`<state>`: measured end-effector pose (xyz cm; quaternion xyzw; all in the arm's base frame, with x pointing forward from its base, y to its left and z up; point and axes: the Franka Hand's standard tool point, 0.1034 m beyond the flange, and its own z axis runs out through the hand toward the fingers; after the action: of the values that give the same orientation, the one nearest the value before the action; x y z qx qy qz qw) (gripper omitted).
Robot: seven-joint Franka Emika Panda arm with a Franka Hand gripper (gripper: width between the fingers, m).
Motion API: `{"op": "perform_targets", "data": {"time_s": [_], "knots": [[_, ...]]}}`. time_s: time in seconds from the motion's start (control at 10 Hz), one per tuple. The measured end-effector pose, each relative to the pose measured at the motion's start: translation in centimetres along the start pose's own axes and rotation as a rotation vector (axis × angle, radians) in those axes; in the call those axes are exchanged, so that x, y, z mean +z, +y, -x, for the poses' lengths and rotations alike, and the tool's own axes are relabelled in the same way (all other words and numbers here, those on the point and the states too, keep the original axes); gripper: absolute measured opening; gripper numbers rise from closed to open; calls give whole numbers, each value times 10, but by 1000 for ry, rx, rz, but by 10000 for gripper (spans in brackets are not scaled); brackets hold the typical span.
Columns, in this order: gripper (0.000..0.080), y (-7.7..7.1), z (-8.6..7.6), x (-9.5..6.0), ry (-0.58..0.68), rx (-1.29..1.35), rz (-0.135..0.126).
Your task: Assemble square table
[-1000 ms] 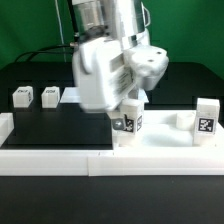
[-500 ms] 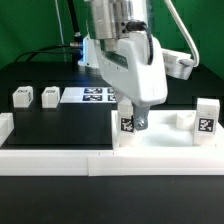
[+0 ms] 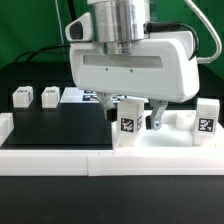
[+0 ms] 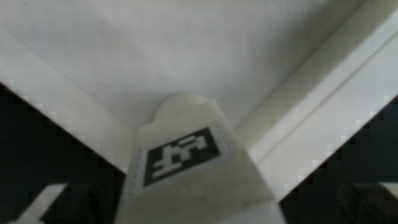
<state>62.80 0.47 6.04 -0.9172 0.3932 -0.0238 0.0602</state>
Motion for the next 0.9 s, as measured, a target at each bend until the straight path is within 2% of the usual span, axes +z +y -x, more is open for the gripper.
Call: {"op": "perform_targets", "data": {"time_s": [0.2,0.3,0.5,0.7,0.8,0.9], "knots": [[384,0,0,0,0,16,1],[285,5,0,1,-5,60,8],[285,6,0,1,-6,208,8],[285,16,-3,0,-35,540,41],[285,13,-3,1,-40,701,49],[285,10,-5,1,-41,822,41]]}}
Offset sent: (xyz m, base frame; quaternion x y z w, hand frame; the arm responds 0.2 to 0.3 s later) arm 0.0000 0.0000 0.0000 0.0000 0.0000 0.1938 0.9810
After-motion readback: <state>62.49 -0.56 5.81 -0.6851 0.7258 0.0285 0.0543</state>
